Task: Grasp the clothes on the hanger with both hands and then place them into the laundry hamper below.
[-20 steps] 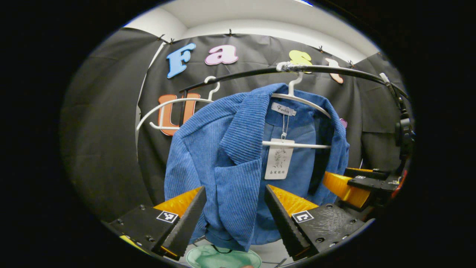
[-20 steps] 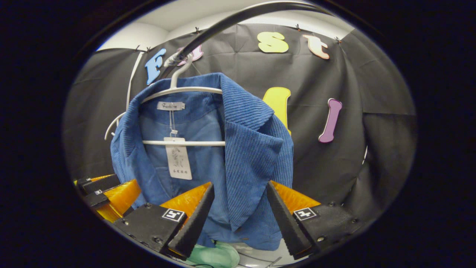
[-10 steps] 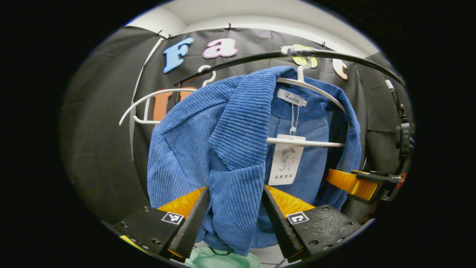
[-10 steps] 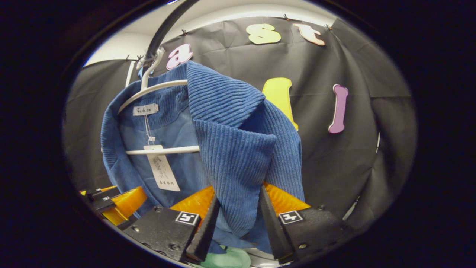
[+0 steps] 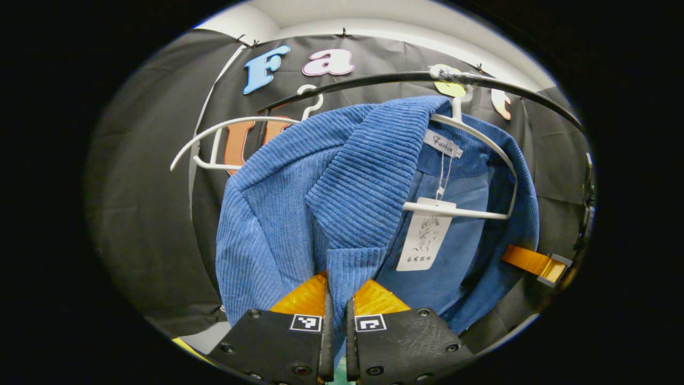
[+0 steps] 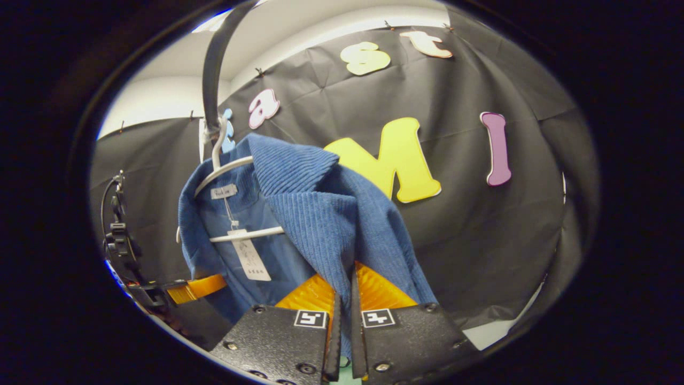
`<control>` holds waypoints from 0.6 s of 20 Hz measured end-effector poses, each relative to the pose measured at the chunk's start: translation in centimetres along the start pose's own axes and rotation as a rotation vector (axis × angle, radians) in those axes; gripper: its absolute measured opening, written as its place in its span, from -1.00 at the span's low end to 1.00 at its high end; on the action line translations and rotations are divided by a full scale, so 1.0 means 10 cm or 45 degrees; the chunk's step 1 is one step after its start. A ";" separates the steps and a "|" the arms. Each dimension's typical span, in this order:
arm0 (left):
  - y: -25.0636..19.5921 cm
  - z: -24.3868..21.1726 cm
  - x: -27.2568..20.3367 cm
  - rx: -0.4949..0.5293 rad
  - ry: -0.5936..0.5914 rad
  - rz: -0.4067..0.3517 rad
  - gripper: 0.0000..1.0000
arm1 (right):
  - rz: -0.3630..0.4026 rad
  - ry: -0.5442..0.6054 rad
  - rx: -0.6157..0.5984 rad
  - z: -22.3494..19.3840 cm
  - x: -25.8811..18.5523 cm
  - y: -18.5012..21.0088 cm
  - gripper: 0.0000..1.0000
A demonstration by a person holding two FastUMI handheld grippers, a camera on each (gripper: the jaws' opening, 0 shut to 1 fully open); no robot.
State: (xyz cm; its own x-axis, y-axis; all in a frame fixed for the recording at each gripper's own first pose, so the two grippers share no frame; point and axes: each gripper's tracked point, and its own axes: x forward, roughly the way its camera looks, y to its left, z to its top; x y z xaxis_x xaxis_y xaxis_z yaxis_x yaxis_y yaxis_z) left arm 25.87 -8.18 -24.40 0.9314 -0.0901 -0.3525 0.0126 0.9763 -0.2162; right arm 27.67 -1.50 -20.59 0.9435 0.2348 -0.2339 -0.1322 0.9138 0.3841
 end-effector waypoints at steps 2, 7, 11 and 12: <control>-0.05 0.03 -0.04 -0.029 0.011 -0.060 -0.97 | 0.056 -0.011 0.093 0.09 -0.03 -0.03 -0.78; 0.13 0.32 -0.16 -0.025 -0.057 -0.034 -0.97 | 0.056 -0.121 0.280 0.44 -0.04 -0.20 -0.87; 0.35 0.53 -0.21 -0.114 -0.087 0.010 -0.97 | 0.021 -0.159 0.327 0.60 -0.02 -0.28 -0.88; 0.41 0.57 -0.22 -0.112 -0.095 0.013 -0.88 | 0.019 -0.166 0.334 0.63 -0.03 -0.29 -0.87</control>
State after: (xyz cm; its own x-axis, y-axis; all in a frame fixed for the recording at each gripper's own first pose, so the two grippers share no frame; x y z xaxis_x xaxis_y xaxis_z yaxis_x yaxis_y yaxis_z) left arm 25.95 -2.84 -19.34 0.9559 -0.0623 -0.2870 -0.0257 0.9558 -0.2930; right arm 29.72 -6.36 -15.99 0.9754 0.1876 -0.1161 -0.0795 0.7898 0.6083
